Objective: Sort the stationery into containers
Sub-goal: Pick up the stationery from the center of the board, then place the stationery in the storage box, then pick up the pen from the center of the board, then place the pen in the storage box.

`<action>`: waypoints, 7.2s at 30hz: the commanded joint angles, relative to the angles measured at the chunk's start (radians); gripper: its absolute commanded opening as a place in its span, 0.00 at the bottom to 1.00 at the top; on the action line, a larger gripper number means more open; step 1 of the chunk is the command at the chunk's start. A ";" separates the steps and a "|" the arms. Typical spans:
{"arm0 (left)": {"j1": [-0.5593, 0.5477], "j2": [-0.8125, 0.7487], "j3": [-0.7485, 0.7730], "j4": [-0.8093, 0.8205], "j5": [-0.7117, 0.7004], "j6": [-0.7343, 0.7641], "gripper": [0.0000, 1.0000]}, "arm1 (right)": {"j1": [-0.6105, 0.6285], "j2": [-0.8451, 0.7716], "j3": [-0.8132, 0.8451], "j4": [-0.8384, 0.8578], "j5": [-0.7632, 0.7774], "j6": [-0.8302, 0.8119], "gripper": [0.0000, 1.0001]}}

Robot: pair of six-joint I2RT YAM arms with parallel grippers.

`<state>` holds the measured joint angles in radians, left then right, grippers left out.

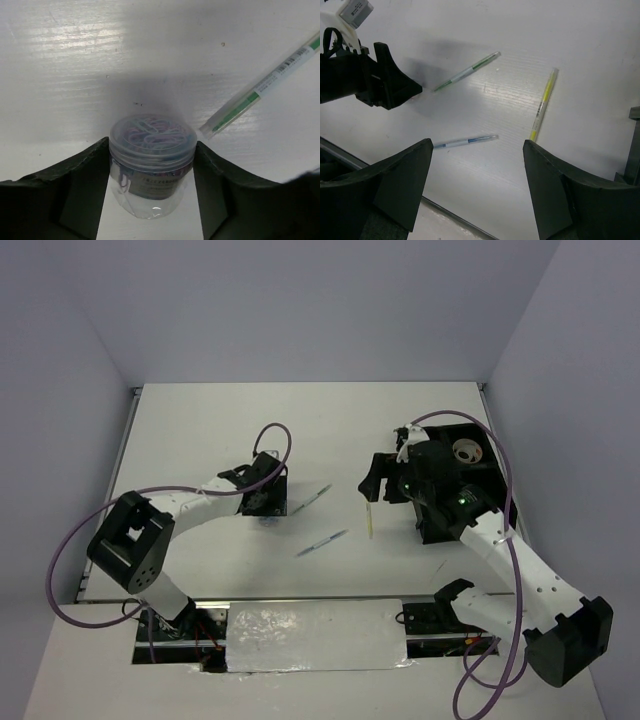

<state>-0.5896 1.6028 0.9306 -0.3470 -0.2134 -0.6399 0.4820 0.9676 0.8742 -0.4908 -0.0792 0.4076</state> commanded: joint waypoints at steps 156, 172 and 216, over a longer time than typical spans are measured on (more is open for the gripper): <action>-0.355 -0.906 -0.038 -0.474 -0.704 0.028 0.99 | 0.242 0.341 0.160 -0.131 0.613 0.292 0.97; -0.357 -0.888 -0.052 -0.422 -0.620 0.094 0.99 | 0.115 0.698 0.129 0.037 0.377 0.155 0.52; -0.360 -0.939 -0.065 -0.394 -0.584 0.117 0.99 | -0.620 0.240 -0.023 0.007 0.224 -0.021 0.00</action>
<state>-0.9497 0.6598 0.8639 -0.7807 -0.8021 -0.5480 -0.1398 1.1988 0.8764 -0.5438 0.1871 0.3923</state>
